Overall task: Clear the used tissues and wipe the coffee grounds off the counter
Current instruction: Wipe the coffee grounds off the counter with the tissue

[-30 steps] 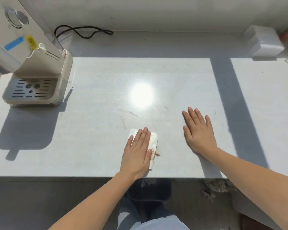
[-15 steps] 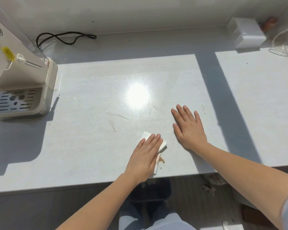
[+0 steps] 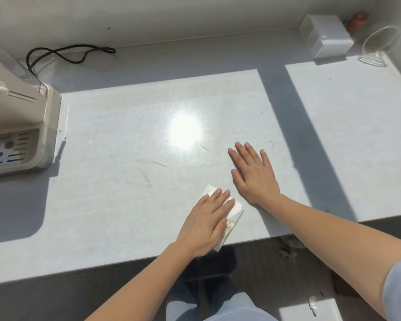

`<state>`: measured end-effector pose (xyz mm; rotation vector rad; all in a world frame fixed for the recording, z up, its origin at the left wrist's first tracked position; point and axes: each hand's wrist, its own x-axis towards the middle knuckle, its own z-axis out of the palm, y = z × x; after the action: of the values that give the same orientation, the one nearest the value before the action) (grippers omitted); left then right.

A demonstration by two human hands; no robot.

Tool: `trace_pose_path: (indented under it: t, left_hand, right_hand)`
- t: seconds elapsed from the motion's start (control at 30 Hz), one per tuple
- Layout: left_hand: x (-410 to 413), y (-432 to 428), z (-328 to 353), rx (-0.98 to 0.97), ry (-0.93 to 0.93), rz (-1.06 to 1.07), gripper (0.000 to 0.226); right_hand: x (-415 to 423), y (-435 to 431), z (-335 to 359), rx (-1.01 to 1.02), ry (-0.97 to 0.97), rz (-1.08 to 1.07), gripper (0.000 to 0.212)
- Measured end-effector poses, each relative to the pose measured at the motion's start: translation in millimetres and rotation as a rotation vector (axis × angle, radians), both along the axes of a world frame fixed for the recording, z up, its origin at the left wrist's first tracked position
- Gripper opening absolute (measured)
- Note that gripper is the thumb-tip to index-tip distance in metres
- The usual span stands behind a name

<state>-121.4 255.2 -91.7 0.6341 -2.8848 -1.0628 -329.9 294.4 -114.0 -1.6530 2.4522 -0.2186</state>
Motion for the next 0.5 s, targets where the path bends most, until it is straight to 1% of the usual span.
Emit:
trace_pose_path:
  t: [0.07, 0.2, 0.27, 0.4, 0.5]
  left_hand:
    - [-8, 7, -2, -0.034, -0.047, -0.042, 0.054]
    - [-6, 11, -6, -0.237, -0.153, -0.249, 0.057]
    - [-2, 11, -7, -0.268, -0.177, -0.297, 0.060]
    - [3, 13, -9, -0.301, -0.169, -0.343, 0.062]
    - [14, 17, -7, -0.380, -0.121, -0.329, 0.059]
  right_hand:
    - [0, 0, 1, -0.008, -0.008, 0.003, 0.055]
    - [0, 0, 2, -0.017, -0.011, 0.002, 0.055]
    - [0, 1, 1, -0.014, -0.013, 0.003, 0.055]
    - [-1, 1, 1, -0.010, -0.016, 0.006, 0.056]
    - [-1, 1, 1, -0.013, -0.015, 0.010, 0.055]
